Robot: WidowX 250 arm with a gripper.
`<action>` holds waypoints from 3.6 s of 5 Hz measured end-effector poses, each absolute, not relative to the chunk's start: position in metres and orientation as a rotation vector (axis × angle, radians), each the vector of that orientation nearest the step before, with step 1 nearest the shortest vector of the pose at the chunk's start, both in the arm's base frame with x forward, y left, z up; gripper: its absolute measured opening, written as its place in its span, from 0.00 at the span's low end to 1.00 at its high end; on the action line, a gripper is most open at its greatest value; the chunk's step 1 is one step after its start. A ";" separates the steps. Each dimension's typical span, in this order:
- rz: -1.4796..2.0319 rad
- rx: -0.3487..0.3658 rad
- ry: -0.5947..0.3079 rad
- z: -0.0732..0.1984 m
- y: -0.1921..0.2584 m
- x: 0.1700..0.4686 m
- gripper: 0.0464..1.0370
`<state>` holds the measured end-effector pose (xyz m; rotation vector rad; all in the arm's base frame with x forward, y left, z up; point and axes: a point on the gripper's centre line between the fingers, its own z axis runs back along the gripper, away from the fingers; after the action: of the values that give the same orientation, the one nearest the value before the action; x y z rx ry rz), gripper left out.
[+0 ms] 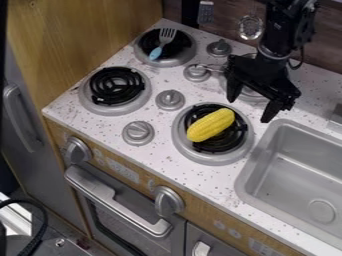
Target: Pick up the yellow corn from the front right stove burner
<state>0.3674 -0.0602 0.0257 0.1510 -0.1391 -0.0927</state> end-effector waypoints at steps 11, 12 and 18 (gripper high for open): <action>0.088 0.132 -0.037 -0.019 0.065 0.379 0.59; 0.192 0.115 -0.048 -0.021 0.089 0.375 0.59; 0.126 0.093 -0.082 -0.013 0.105 0.374 0.96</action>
<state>0.3735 0.1048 -0.0128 0.0926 -0.0825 0.1256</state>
